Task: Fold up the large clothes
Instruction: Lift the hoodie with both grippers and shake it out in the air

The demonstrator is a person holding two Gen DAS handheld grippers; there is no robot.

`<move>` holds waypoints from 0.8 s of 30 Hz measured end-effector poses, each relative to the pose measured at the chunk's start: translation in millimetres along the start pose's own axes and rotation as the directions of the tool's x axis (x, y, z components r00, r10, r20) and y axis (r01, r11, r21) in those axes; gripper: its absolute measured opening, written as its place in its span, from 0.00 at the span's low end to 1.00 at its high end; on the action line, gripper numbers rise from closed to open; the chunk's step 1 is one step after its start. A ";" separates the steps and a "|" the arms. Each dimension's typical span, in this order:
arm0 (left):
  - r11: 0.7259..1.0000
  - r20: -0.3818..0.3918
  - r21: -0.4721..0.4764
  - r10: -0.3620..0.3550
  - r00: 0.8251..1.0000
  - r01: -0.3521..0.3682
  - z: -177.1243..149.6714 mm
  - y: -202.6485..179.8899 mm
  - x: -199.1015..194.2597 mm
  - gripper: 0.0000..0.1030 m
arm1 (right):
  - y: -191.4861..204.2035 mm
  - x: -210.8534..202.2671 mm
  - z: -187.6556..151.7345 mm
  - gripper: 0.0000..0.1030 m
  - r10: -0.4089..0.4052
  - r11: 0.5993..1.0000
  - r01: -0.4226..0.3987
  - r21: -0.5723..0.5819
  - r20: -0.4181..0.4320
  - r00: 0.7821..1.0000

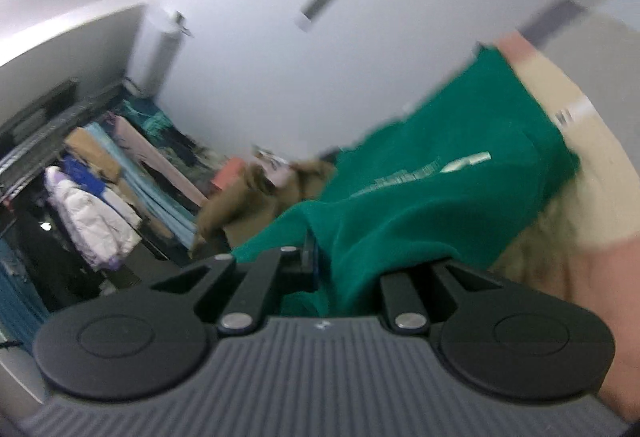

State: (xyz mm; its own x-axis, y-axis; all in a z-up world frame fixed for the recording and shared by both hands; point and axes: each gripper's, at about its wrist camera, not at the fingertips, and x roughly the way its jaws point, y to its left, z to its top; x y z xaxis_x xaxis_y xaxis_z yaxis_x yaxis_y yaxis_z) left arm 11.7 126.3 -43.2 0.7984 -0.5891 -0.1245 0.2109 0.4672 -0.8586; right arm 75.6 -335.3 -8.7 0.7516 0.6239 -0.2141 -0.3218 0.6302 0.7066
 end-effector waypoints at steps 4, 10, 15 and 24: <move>0.999 -0.031 -0.043 0.032 0.999 -0.034 -4.7 11.5 5.8 0.29 | -5.2 3.7 -6.9 0.21 -0.035 0.997 0.037 0.061 -0.032 0.999; 0.983 -0.041 -0.185 -0.022 0.999 0.014 -0.1 40.3 18.1 0.79 | -21.8 4.1 -17.2 0.79 -0.006 0.981 0.013 0.196 -0.036 0.999; 0.965 -0.040 -0.259 0.040 0.998 -0.049 4.3 57.6 28.9 0.83 | -37.8 10.0 -21.8 0.78 -0.017 0.958 0.037 0.283 -0.071 0.997; 0.951 -0.064 -0.287 0.097 0.993 -0.112 2.8 79.3 46.5 0.80 | -55.6 31.2 -29.1 0.71 -0.041 0.927 0.093 0.362 -0.149 0.988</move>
State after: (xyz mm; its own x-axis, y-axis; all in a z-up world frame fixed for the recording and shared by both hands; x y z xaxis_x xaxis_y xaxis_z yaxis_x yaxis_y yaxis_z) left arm 67.2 137.9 -115.7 0.7774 -0.5819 -0.2388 -0.0503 0.3210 -0.9457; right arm 100.1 -337.4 -74.2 0.6700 0.6592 -0.3413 -0.0197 0.4754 0.8795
